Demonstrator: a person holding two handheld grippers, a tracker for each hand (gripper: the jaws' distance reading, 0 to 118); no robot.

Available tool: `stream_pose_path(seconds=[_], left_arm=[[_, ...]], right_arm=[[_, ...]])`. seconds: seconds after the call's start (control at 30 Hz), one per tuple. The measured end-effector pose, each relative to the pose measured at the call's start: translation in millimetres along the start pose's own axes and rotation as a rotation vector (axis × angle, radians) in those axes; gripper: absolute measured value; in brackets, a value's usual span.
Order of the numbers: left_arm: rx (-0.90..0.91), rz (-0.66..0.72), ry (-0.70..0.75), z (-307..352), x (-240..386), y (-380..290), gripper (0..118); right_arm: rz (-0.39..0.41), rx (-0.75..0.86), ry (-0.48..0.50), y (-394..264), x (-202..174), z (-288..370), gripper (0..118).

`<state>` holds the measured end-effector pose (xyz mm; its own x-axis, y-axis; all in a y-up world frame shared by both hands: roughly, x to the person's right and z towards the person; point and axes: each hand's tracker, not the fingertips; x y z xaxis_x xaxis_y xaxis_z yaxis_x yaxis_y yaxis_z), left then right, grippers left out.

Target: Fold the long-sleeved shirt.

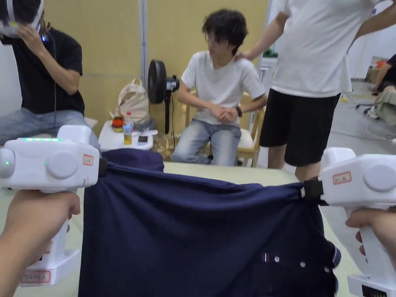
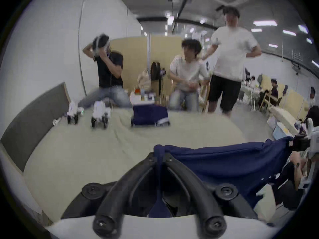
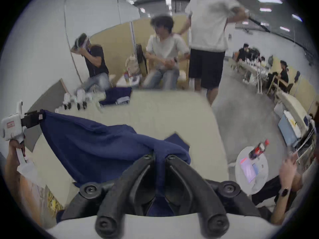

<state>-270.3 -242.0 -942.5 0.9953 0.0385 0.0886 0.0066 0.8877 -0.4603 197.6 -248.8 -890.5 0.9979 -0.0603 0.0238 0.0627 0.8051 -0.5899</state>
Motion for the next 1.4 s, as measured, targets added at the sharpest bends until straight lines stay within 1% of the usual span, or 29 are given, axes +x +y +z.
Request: stream_pose_path(seconds=[0.13, 0.23, 0.33, 0.43, 0.5, 0.6, 0.77, 0.87, 0.93, 1.03, 1.1, 1.2, 1.3, 1.4], left_arm=[[0.151, 0.013, 0.009, 73.6, 2.3, 71.2, 1], [0.249, 0.002, 0.005, 126.4, 6.3, 120.7, 1], [0.334, -0.013, 0.025, 176.4, 11.6, 166.8, 1], [0.413, -0.025, 0.033, 226.9, 17.5, 210.0, 1], [0.461, -0.036, 0.040, 259.1, 22.6, 234.3, 1], [0.500, -0.038, 0.042, 300.1, 28.8, 265.8, 1], [0.534, -0.060, 0.032, 343.9, 38.0, 306.2, 1], [0.538, -0.062, 0.018, 352.6, 41.7, 322.7, 1], [0.530, -0.051, -0.011, 352.3, 43.2, 332.7, 1], [0.536, -0.067, 0.003, 344.3, 50.5, 345.1, 1], [0.541, -0.067, 0.004, 333.1, 51.8, 352.1, 1], [0.533, -0.070, 0.005, 307.4, 52.4, 364.6, 1], [0.537, -0.082, 0.029, 276.7, 51.9, 373.8, 1], [0.532, -0.075, 0.027, 244.4, 53.5, 381.1, 1]], right_arm=[[0.060, 0.187, -0.039, 68.4, -19.0, 89.3, 10], [0.088, 0.320, -0.046, 114.3, -32.1, 158.1, 10], [0.093, 0.443, -0.065, 154.3, -43.5, 227.3, 10], [0.122, 0.552, -0.103, 190.7, -52.8, 286.9, 10], [0.119, 0.609, -0.133, 209.1, -57.6, 325.0, 10], [0.099, 0.670, -0.145, 230.8, -63.0, 374.2, 10], [0.125, 0.713, -0.192, 261.0, -71.2, 431.3, 10], [0.108, 0.726, -0.190, 277.8, -70.8, 444.3, 10], [0.111, 0.729, -0.193, 287.1, -71.7, 446.3, 10], [0.129, 0.733, -0.224, 302.9, -72.0, 439.5, 10], [0.132, 0.734, -0.219, 311.7, -71.1, 431.2, 10], [0.129, 0.731, -0.197, 328.1, -66.4, 408.5, 10], [0.149, 0.720, -0.213, 343.7, -63.4, 377.2, 10], [0.146, 0.707, -0.219, 359.4, -60.3, 343.4, 10]])
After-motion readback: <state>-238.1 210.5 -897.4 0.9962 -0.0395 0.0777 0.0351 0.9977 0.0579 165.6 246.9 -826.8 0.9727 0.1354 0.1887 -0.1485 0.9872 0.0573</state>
